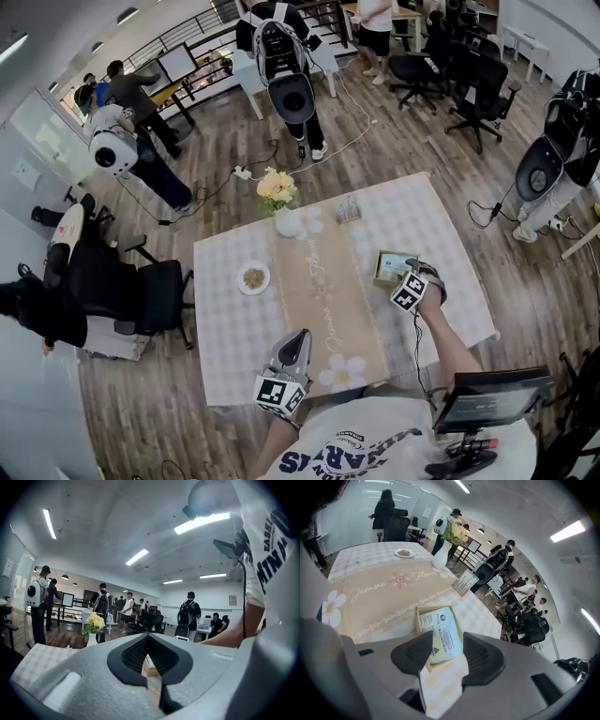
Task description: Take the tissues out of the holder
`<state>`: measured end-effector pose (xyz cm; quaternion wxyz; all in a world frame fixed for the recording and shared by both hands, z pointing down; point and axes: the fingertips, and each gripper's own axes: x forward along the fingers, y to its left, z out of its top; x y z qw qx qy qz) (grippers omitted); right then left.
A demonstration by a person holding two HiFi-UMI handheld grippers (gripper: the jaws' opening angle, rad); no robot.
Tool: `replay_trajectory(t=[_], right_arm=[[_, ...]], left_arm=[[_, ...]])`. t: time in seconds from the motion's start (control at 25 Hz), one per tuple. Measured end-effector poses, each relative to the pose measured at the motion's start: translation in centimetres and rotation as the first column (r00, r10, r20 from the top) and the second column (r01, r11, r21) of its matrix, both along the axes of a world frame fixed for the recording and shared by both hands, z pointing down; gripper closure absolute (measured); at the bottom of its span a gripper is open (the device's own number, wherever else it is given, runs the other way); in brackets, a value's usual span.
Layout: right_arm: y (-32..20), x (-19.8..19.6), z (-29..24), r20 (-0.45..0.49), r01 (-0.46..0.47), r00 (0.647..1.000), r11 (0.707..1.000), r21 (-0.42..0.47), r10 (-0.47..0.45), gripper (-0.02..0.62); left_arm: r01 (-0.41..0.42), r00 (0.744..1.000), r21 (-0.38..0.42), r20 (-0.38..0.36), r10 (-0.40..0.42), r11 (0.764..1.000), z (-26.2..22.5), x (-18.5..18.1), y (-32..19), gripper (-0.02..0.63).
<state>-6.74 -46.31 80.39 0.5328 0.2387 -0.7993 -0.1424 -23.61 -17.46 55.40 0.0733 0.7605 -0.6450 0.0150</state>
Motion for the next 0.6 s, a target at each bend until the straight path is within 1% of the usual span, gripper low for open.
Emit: replay_trajectory(t=[0.12,0.24,0.44,0.6], right_arm=[[-0.8,-0.4,2.3,-0.040,-0.003,0.999,0.999,-0.034,0.002,0.363],[-1.6,-0.7,4.0,-0.058,-0.012,0.998,0.999,-0.052,0.009,0.351],[-3.0,-1.6,6.3,-0.063,-0.015,0.998,0.996,-0.084,0.009,0.316],[-3.8,-1.8,8.0,-0.061,-0.027,0.998,0.992,-0.122,0.020,0.316]], left_arm=[[0.020,1.000,-0.014,0.005,-0.020,1.000,0.3,-0.6,0.2,0.603],[0.032,0.999,-0.022,0.010,-0.032,0.999,0.6,-0.8,0.3,0.603],[0.048,0.999,-0.030,0.011,-0.048,0.998,1.5,-1.2,-0.3,0.603],[0.059,0.998,-0.036,0.016,-0.058,0.998,1.4,-1.3,-0.3,0.603]])
